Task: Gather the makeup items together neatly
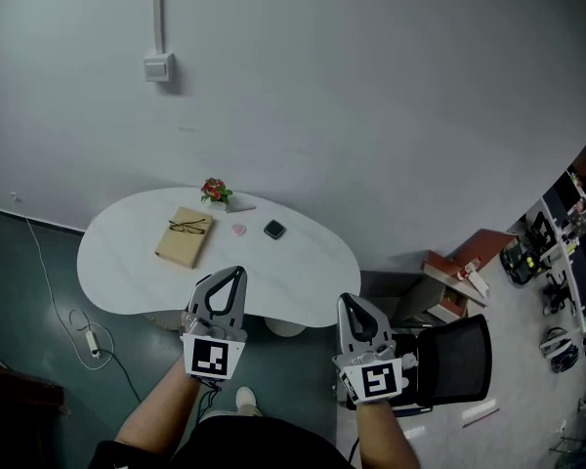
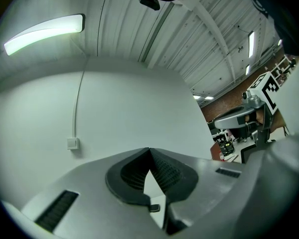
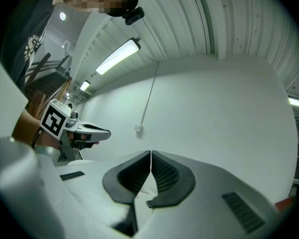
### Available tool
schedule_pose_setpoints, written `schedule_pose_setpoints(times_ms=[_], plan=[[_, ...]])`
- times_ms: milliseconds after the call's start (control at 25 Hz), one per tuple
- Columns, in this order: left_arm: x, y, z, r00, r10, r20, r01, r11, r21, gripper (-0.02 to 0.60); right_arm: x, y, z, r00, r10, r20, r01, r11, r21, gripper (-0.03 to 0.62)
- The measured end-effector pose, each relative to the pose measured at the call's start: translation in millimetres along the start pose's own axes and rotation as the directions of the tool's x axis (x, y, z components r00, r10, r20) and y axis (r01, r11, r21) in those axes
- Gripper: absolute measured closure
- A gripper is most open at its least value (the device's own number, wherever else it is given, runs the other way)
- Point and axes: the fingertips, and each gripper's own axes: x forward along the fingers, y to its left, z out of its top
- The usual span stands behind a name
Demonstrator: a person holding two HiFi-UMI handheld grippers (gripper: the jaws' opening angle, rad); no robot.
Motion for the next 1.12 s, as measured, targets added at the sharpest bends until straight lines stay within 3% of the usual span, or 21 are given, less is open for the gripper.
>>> schedule_pose_setpoints(times_ms=[600, 1120], plan=[[43.8, 30.7, -26.8, 0.999, -0.045, -0.004, 0.045, 0.998, -0.037, 0.565, 44.5, -6.0, -14.8, 0.997, -0.055, -0.046, 0.056, 0.998, 0.004, 0.568], [65.1, 56.8, -42.1, 1.0, -0.003, -0.024, 0.002, 1.0, -0.027, 0.565, 90.4, -11.2, -17.9, 1.0, -0.004, -0.03, 0.004, 1.0, 0.002, 0.568]])
